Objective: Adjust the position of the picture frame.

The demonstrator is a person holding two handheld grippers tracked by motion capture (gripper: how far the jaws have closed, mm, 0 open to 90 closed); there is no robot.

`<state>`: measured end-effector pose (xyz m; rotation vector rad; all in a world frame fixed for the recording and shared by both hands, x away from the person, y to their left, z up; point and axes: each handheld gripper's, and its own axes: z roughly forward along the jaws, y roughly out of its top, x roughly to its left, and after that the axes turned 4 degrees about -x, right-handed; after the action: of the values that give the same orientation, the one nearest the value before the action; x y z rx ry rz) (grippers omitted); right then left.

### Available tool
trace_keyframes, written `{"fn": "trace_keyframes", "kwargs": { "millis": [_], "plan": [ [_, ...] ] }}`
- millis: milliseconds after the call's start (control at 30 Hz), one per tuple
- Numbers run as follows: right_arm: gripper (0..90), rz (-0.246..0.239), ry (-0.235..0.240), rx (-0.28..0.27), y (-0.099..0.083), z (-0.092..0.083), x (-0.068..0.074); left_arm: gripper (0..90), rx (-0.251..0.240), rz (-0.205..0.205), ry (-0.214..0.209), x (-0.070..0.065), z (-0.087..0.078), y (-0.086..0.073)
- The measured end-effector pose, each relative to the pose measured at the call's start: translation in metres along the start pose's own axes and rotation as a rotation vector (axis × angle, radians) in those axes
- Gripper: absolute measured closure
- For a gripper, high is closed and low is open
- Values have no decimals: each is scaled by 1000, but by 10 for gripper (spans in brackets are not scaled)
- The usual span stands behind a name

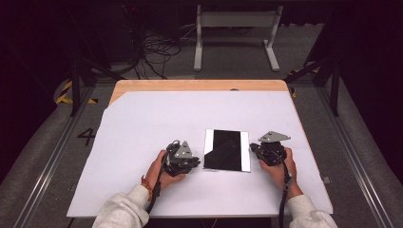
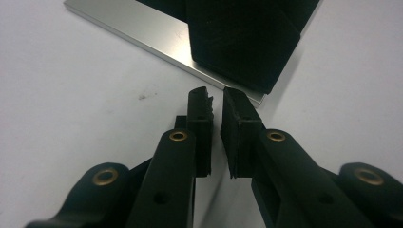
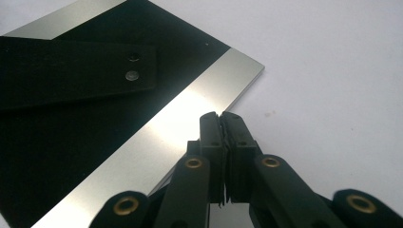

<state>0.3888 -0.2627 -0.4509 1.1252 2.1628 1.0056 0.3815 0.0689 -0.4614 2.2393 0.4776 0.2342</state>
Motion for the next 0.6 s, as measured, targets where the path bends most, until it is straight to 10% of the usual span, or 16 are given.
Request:
{"fn": "trace_keyframes", "kwargs": {
  "millis": [600],
  "plan": [
    [887,16,20,14,1,8,0,815,-17,-23,-31,-1,3,1]
  ]
}}
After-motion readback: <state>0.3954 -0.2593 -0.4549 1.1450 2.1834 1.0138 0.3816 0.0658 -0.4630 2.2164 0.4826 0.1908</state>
